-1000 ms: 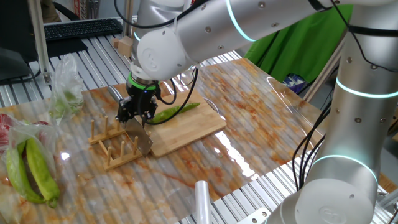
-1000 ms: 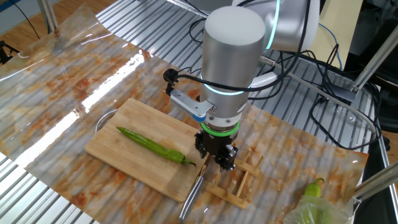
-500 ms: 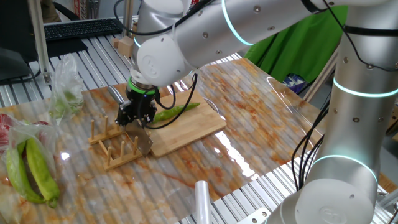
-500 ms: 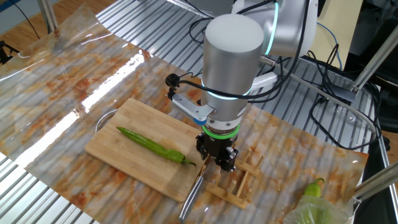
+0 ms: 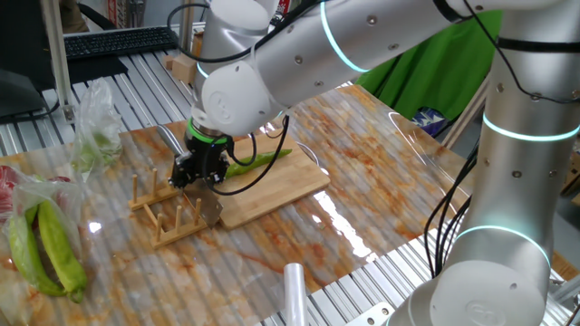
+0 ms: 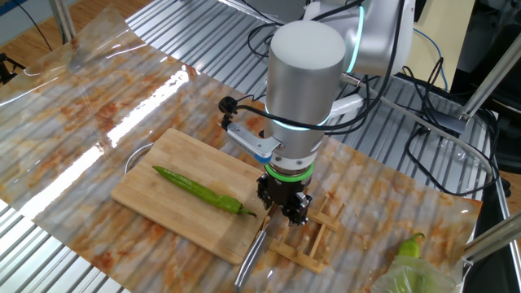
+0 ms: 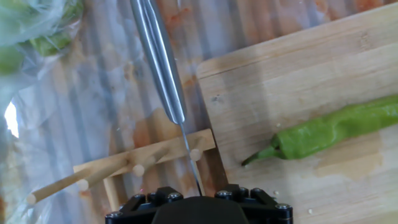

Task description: Chop the chili peppers

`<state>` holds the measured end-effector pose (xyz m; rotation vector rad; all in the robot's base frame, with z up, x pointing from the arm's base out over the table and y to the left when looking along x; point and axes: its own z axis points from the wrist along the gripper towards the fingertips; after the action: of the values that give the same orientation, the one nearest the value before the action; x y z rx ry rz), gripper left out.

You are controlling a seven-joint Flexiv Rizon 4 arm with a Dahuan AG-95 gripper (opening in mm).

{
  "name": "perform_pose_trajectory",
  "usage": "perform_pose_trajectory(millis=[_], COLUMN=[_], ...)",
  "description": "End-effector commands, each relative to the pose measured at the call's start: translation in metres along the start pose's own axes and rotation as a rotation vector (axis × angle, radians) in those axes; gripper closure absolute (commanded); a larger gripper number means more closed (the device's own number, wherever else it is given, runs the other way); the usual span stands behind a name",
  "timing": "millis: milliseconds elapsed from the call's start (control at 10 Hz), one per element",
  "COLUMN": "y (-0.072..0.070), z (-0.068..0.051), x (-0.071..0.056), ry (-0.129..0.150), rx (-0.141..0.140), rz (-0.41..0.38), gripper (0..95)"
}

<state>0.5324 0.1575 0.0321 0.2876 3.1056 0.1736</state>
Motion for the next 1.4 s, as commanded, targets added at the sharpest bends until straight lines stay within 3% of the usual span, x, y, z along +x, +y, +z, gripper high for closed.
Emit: perform_pose_trajectory(millis=[100,400,600,1000,1100,1400], y=[-0.0007,-0.0004,-0.0003,-0.0001,0.0024,0.009], z=[0.0016,0.0012,0.0012,0.0008,-0.0002,-0.0046], x=[0.0006,0.0008,0.0009,0.001,0.0024,0.0061], ry=[-0.001,-0.002,-0.002,-0.004,0.001,-0.002], rx=[-0.001,-0.012,-0.011,-0.007,-0.036,-0.006], rz=[0.002,-0.001,-0.006,-0.006,0.005,0.014], gripper=[57.0,57.0,95.0,95.0,95.0,95.0])
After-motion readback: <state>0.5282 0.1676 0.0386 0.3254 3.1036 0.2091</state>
